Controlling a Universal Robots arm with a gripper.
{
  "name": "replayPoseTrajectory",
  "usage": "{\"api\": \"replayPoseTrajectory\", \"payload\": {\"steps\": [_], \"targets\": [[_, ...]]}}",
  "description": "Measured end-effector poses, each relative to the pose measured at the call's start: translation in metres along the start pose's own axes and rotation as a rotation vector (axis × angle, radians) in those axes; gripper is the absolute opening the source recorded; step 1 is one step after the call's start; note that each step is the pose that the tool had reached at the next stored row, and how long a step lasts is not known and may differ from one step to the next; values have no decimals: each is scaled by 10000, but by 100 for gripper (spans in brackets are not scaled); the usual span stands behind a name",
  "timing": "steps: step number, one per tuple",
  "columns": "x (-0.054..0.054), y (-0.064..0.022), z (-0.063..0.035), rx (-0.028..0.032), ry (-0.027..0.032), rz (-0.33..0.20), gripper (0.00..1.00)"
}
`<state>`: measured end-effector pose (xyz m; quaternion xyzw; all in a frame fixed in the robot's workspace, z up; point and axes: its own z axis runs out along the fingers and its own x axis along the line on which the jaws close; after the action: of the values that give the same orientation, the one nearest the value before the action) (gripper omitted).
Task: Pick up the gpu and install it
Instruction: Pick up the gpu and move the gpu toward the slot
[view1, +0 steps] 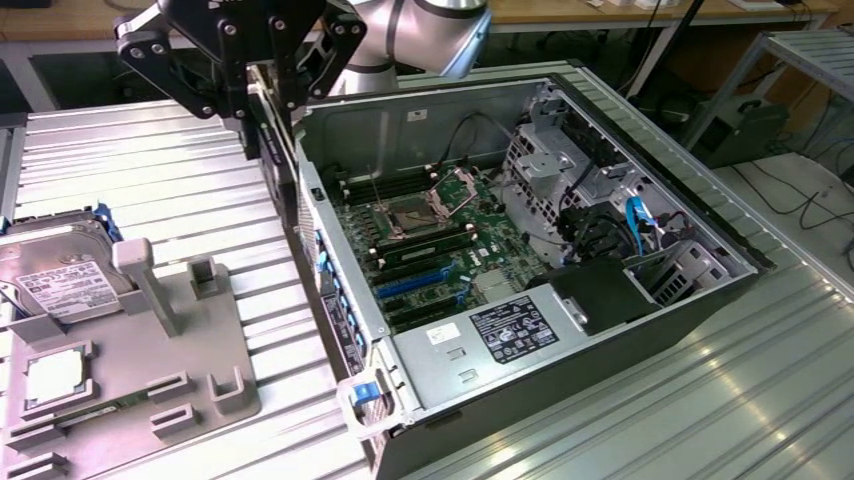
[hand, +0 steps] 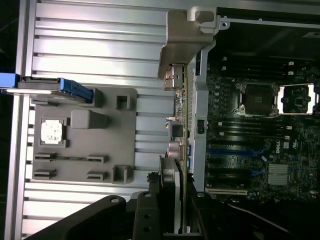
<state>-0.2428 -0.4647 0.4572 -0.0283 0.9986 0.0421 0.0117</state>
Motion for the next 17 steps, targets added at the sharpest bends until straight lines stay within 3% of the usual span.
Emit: {"api": "replayPoseTrajectory", "payload": {"steps": [17], "targets": [[-172, -10, 4, 1, 0, 0, 28]]}}
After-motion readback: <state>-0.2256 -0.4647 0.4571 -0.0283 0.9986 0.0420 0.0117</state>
